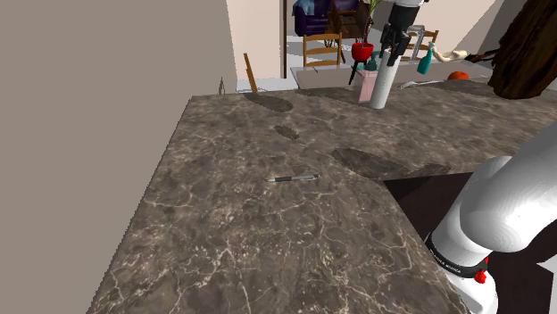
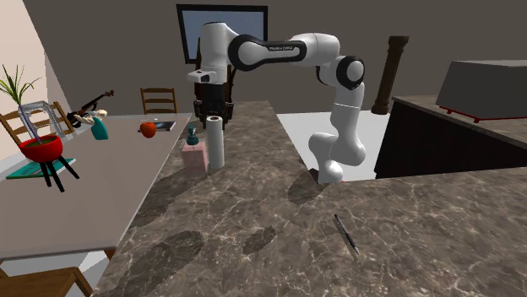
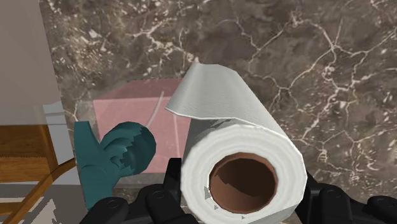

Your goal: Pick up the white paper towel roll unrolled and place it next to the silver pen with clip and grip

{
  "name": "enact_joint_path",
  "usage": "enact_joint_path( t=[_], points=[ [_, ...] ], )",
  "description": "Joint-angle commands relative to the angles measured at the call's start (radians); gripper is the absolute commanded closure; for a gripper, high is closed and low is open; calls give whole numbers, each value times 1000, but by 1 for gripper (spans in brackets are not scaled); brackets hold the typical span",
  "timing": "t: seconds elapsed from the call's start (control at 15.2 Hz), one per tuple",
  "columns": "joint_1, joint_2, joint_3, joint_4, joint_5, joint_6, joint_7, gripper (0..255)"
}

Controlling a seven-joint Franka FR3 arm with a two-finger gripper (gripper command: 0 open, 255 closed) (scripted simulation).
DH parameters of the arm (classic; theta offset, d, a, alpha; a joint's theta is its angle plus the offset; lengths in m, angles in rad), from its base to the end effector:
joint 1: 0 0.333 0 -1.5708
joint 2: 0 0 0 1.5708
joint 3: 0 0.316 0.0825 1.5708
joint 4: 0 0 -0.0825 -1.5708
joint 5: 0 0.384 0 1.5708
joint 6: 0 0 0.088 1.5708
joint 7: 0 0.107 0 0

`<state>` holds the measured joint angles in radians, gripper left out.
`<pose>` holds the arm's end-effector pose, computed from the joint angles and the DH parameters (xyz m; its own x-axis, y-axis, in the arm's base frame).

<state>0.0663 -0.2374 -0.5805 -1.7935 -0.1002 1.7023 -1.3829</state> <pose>0.4179 -0.2843 0.6326 0.6326 0.7729 0.0489 0.7667 -0.6340 0.1010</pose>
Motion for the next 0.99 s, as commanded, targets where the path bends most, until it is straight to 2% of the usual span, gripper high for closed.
enact_joint_path(
  t=[0.0,0.92],
  points=[
    [0,1,0,0,0,1,0,255],
    [6,74,-15,246,39,-182,-28,255]
  ],
)
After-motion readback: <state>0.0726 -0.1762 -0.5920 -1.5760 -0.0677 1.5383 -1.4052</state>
